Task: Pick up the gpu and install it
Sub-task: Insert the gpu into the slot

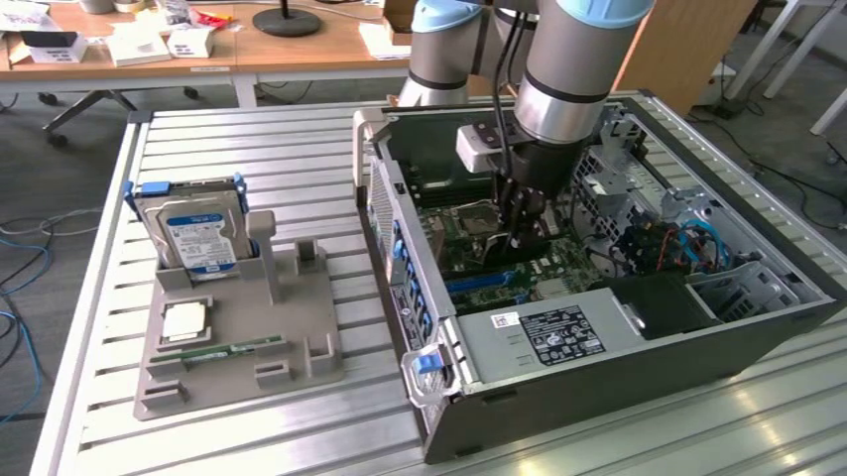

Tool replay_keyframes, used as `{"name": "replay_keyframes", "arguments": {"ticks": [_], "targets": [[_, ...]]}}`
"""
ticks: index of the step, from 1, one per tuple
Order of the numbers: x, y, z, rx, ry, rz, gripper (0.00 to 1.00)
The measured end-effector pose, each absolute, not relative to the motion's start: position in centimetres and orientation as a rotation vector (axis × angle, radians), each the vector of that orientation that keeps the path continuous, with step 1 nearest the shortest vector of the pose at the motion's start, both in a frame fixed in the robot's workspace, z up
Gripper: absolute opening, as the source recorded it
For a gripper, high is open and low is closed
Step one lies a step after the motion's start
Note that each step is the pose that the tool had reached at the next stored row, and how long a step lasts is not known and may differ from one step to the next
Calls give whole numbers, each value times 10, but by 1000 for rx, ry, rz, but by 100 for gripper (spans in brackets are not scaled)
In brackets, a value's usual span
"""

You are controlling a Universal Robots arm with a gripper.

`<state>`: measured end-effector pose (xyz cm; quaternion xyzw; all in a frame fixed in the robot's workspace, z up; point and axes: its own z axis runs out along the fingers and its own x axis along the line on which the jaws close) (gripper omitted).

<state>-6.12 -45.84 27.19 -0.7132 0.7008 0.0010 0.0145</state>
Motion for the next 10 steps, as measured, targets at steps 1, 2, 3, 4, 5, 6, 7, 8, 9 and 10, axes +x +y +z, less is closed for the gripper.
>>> {"name": "replay_keyframes", "arguments": {"ticks": [1, 2, 3, 4, 5, 6, 7, 8, 9, 10], "targets": [[-61, -458, 272, -2220, 2182, 3, 26], [-61, -458, 272, -2220, 2182, 3, 26], [-61, -458, 272, -2220, 2182, 3, 26], [-61, -458, 272, -2220, 2182, 3, 26], [-61, -458, 272, -2220, 2182, 3, 26], [-61, -458, 272, -2220, 2182, 3, 26], [-62, -458, 272, -2220, 2182, 3, 26], [-62, -458, 272, -2220, 2182, 3, 26], [-63, -458, 272, -2220, 2182, 3, 26], [-63, -458, 272, -2220, 2182, 3, 26]]}}
